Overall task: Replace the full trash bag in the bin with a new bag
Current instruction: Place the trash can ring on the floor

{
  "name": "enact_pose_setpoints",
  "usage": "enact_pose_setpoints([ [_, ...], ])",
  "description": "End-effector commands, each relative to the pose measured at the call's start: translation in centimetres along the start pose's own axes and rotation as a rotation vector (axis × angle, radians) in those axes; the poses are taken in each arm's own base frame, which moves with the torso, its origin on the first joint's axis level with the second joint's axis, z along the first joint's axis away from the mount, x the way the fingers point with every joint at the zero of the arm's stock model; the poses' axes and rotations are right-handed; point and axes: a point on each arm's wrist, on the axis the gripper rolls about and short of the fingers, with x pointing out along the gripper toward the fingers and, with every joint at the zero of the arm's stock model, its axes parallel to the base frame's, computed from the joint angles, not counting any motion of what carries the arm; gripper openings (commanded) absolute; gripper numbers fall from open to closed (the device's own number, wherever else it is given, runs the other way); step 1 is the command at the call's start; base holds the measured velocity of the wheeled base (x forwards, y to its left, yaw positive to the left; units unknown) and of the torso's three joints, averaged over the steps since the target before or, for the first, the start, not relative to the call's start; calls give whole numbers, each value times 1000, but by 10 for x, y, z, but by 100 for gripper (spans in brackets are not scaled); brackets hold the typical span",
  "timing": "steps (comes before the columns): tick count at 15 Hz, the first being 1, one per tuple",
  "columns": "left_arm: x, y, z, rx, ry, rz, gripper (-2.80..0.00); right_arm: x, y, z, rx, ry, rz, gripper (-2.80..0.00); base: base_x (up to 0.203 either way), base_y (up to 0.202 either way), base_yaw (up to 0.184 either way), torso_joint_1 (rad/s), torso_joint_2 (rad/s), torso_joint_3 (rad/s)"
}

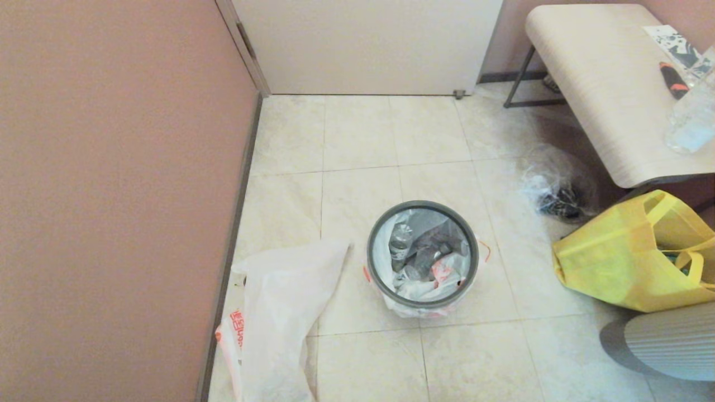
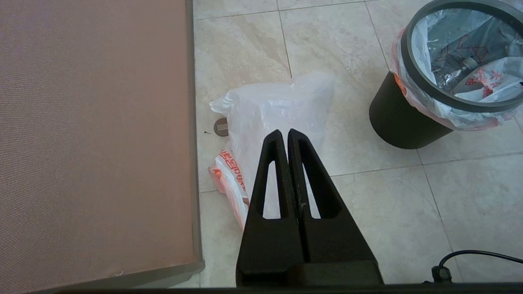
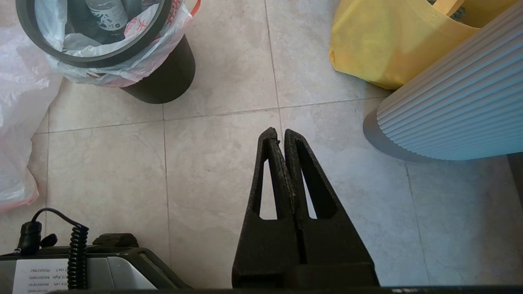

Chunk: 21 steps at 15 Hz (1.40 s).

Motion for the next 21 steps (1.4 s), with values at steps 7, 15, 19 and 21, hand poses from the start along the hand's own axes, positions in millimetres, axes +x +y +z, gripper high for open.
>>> enact_pose_setpoints([
  [7, 1, 0, -3, 0, 13, -1, -280, 0, 0, 0, 0, 1, 0, -280, 0, 0, 0, 0, 0, 0],
  [15, 1, 0, -3, 0, 13, -1, -280, 0, 0, 0, -18, 2, 5, -280, 0, 0, 0, 0, 0, 0],
  [19, 1, 0, -3, 0, 13, -1, -280, 0, 0, 0, -57, 1, 1, -280, 0, 0, 0, 0, 0, 0],
  [21, 1, 0, -3, 0, 13, -1, -280, -2, 0, 6, -80, -19, -7, -280, 0, 0, 0, 0, 0, 0],
])
